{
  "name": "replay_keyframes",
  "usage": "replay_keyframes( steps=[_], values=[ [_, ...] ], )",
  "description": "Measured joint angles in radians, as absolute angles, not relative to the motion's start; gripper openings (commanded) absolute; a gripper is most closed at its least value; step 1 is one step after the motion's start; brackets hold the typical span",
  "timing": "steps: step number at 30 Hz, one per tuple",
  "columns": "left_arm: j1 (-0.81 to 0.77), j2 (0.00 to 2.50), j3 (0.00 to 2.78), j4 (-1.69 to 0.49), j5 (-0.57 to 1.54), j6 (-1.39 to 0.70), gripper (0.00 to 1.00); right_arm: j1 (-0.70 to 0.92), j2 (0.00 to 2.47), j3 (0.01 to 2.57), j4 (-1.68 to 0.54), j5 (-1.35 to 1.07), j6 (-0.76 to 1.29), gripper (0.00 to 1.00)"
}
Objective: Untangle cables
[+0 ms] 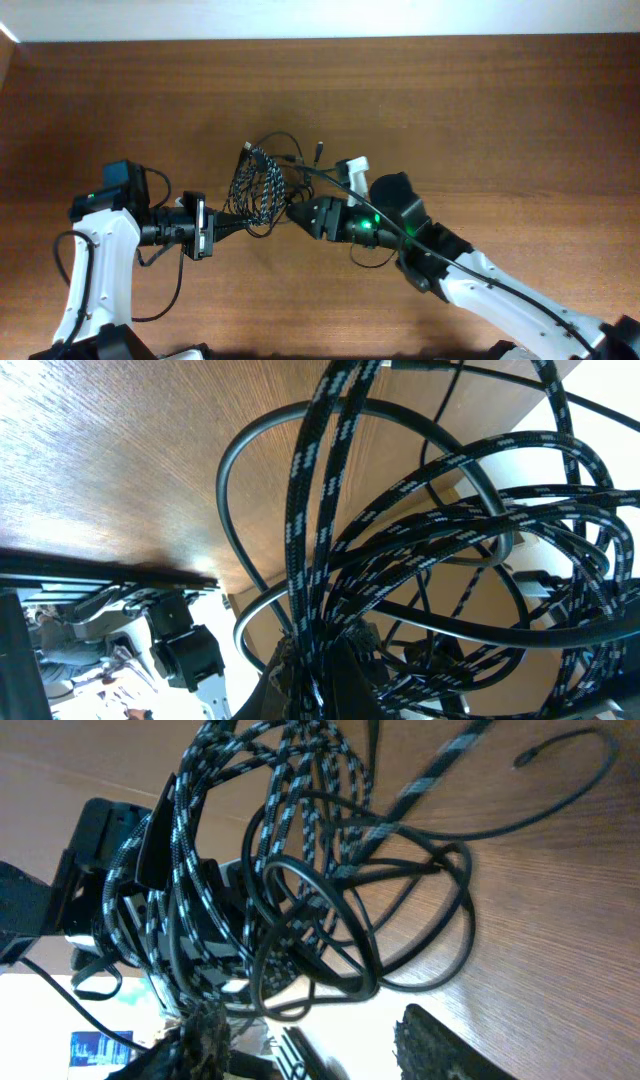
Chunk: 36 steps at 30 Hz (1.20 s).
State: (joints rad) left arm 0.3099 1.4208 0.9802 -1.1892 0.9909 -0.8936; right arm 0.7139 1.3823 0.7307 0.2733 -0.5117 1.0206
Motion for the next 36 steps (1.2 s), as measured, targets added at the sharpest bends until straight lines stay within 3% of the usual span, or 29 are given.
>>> replay_keyframes(
  steps=[4, 11, 13, 15, 17, 21, 25, 30, 33, 36],
  values=[
    [0.310, 1.421, 0.980, -1.190, 0.966, -0.894, 0.01, 0.763, 1.436, 0.731, 0.406, -0.513, 1.063, 0.41],
    [0.310, 1.421, 0.980, -1.232, 0.950, -0.894, 0.01, 0.780, 1.456, 0.731, 0.424, -0.411, 1.078, 0.34],
    [0.310, 1.421, 0.980, -1.246, 0.950, -0.894, 0.01, 0.780, 1.459, 0.731, 0.423, -0.408, 1.078, 0.28],
    [0.310, 1.421, 0.980, -1.253, 0.950, -0.894, 0.01, 0.780, 1.459, 0.731, 0.423, -0.405, 1.081, 0.10],
    [0.310, 1.421, 0.980, -1.253, 0.950, -0.894, 0.01, 0.780, 1.459, 0.731, 0.411, -0.405, 1.081, 0.04],
    [0.310, 1.421, 0.979, -1.116, 0.937, -0.892, 0.00, 0.780, 1.461, 0.743, 0.212, -0.394, 1.026, 0.04],
    [0.321, 1.421, 0.978, -0.959, 0.774, -0.889, 0.00, 0.758, 1.459, 0.748, 0.007, -0.389, 0.802, 0.04],
    [0.476, 1.421, 0.978, -0.945, 0.688, -0.750, 0.00, 0.488, 1.272, 0.743, -0.300, -0.409, 0.651, 0.04],
    [0.476, 1.421, 0.978, -0.945, 0.679, -0.691, 0.00, 0.442, 1.139, 0.743, -0.329, -0.392, 0.544, 0.04],
    [0.477, 1.421, 0.978, -0.950, 0.610, -0.673, 0.00, 0.371, 0.988, 0.743, -0.405, -0.206, 0.479, 0.04]
  ],
)
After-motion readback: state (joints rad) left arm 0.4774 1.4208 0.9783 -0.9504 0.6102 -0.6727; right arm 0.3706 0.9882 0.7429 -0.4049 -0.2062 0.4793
